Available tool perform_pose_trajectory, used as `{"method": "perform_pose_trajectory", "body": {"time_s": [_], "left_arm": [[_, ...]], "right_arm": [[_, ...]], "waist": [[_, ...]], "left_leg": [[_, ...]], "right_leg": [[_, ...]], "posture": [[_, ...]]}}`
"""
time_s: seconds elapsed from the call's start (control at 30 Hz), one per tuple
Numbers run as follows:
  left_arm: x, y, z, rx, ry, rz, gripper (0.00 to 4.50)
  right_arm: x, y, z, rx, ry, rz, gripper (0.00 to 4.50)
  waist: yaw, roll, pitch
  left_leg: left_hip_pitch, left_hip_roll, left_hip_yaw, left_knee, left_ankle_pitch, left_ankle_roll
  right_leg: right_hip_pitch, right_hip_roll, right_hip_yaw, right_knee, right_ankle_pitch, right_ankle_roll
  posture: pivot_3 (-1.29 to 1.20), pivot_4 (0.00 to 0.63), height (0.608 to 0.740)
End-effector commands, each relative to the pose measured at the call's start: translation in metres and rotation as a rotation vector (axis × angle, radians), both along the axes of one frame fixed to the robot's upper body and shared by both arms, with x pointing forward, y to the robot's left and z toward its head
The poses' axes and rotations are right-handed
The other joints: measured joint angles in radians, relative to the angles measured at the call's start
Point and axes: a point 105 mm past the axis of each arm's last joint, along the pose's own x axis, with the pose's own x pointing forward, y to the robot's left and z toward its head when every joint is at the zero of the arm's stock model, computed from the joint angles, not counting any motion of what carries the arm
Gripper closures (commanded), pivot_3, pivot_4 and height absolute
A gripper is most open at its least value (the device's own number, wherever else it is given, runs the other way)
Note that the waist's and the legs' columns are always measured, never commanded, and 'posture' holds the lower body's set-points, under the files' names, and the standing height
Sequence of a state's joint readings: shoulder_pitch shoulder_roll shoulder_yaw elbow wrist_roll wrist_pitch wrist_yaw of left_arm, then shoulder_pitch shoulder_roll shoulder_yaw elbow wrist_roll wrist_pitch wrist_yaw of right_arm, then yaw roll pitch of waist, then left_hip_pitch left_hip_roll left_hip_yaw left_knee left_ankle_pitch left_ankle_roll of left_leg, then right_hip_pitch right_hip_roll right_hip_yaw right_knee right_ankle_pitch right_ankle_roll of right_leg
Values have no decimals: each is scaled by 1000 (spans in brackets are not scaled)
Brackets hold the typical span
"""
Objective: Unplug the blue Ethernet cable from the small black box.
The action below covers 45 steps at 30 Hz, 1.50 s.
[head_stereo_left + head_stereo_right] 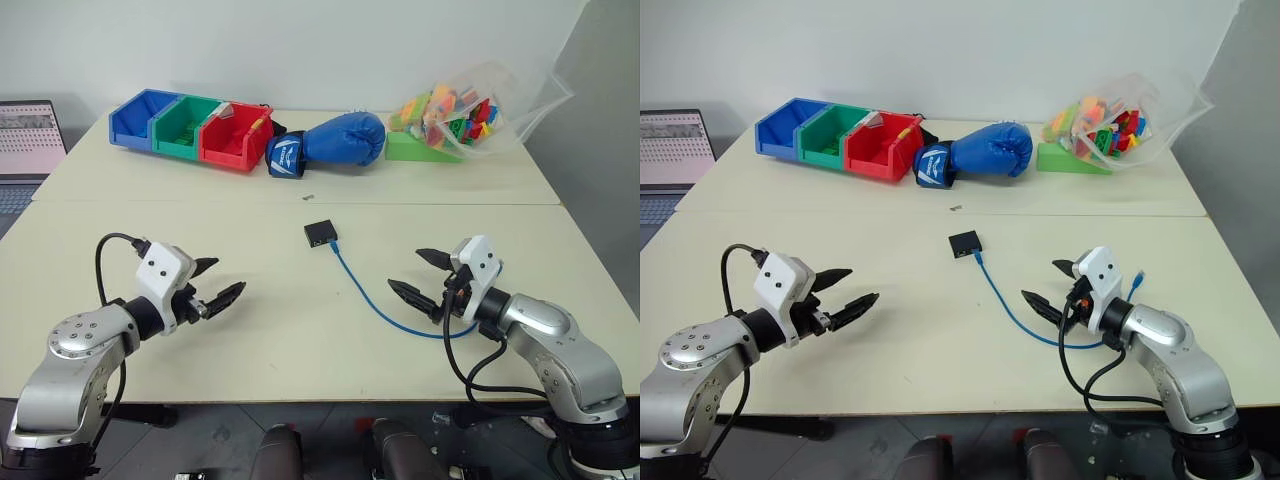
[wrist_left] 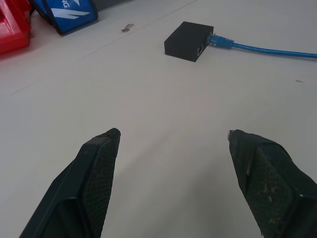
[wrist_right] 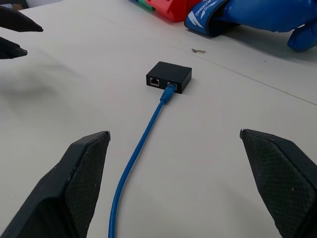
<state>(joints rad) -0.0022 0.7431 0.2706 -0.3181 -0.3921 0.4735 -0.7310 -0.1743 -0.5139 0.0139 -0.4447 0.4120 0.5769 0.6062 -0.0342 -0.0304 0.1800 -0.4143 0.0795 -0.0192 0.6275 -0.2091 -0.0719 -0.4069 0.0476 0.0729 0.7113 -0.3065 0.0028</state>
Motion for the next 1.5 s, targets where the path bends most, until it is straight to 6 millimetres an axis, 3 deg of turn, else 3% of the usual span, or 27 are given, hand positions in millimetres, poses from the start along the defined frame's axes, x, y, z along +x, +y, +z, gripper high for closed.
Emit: {"method": "perform_pose_trajectory", "body": {"time_s": [0.03, 0.27, 0.43, 0.7, 0.9, 1.1, 1.5], "left_arm": [[-1, -3, 14, 13, -62, -22, 806], [-2, -5, 14, -5, -64, -25, 806], [-5, -12, 11, -6, -63, -76, 806], [-11, -25, 11, -57, -29, -212, 806], [-5, -24, 14, -31, -37, -227, 806], [-5, -20, 12, -14, -37, -220, 806], [-5, -12, 6, -4, -46, -189, 806]], "right_arm": [[-1, -1, 12, -3, -53, 2, 49], [1, 4, 8, 1, -46, 8, 49], [8, 26, 3, 33, -31, 6, 49], [45, 69, -21, -5, -22, -93, 49], [86, 103, -36, -38, -7, -217, 49], [99, 122, -46, -34, 18, -245, 49], [106, 121, -50, -31, 38, -280, 3243]], "waist": [[0, 0, 0], [0, 0, 0], [-3, 0, 0], [-8, 0, 0], [-9, 0, 0], [-18, 0, 0], [-20, 0, 0]], "left_leg": [[0, 0, 0, 0, 0, 0], [0, 0, 0, 0, 0, 0], [0, 0, 0, 0, 0, 0], [0, 0, 0, 0, 0, 0], [-1, 0, 1, 0, 0, 0], [-2, 0, 1, -1, 0, 0], [-1, 0, 1, 0, 0, 0]], "right_leg": [[0, 0, 0, 0, 0, 0], [0, 0, 0, 0, 0, 0], [0, 0, 0, 0, 0, 0], [-1, 0, 0, 0, 0, 0], [-2, 0, -1, 1, 0, 0], [-3, 0, 0, 1, 0, 0], [-3, 0, 0, 2, 0, 0]], "posture": [[0, 150, 740], [0, 150, 740], [0, 150, 740], [0, 150, 740], [0, 150, 740], [0, 150, 740], [0, 150, 740]]}}
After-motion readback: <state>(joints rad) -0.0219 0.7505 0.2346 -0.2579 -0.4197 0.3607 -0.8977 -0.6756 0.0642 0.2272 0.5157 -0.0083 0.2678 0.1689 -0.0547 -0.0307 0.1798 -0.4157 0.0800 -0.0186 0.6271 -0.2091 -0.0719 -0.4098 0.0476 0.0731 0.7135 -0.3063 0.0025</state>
